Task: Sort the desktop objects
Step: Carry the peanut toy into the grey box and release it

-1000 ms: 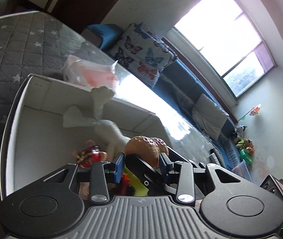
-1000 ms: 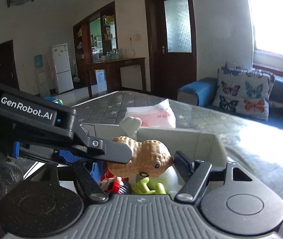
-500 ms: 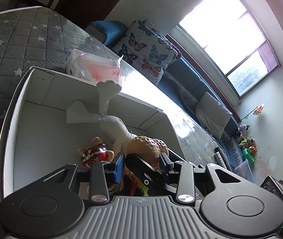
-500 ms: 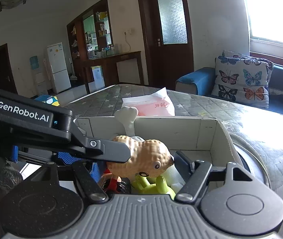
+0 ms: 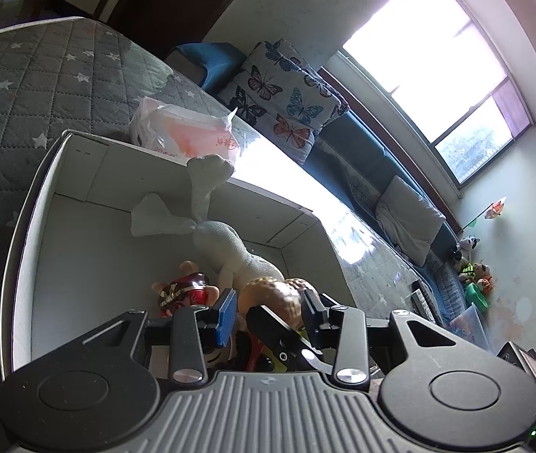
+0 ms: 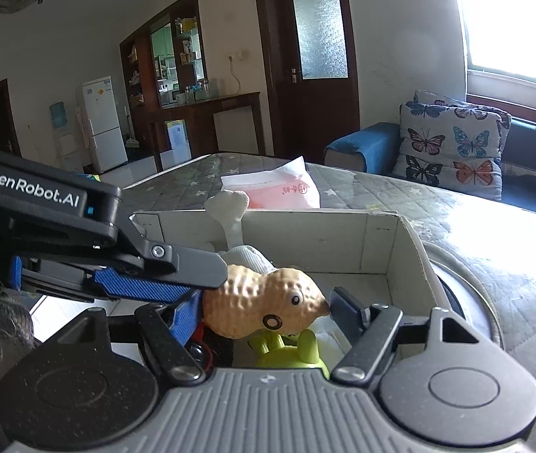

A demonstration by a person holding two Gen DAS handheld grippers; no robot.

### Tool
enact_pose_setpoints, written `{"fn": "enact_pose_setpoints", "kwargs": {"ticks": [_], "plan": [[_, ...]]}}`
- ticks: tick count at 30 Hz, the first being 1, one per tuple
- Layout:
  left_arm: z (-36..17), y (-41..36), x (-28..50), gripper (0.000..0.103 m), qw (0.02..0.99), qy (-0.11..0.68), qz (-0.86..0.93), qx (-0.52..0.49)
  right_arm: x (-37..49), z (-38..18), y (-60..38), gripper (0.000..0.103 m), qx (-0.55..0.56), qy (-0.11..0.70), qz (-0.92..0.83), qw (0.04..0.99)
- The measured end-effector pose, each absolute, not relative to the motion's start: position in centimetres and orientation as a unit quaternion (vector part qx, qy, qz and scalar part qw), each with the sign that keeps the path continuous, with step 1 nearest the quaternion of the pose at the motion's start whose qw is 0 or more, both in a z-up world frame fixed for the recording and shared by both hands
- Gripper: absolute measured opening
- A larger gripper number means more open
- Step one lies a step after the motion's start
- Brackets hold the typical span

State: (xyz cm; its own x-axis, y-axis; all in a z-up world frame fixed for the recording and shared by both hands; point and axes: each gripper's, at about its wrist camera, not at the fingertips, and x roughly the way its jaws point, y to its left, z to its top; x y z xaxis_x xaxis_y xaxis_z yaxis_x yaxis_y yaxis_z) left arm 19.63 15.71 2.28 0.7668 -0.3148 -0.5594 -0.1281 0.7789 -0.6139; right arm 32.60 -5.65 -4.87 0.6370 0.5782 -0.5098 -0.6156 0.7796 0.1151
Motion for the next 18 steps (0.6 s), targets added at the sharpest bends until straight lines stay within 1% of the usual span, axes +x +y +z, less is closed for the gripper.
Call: {"fn": "enact_pose_setpoints", "kwargs": {"ticks": [2, 5, 18], "plan": [[2.3, 15.7, 19.5, 0.04, 0.881, 0.337, -0.054, -0.328, 32.5, -4.8, -5.8, 0.076, -0.036, 0.269, 0.328, 0.905], [2.2, 15.7, 19.3, 0.04, 0.88, 0.337, -0.053, -0.331, 32.1, -4.6, -5.9, 0.081, -0.039, 0.266, 0.325, 0.907], [3.4, 14.9, 16.2, 0.04, 0.888, 0.322, -0.063, -0.322, 28.4, -3.2, -7.4, 0.082, -0.046, 0.247, 0.324, 0.912]]}}
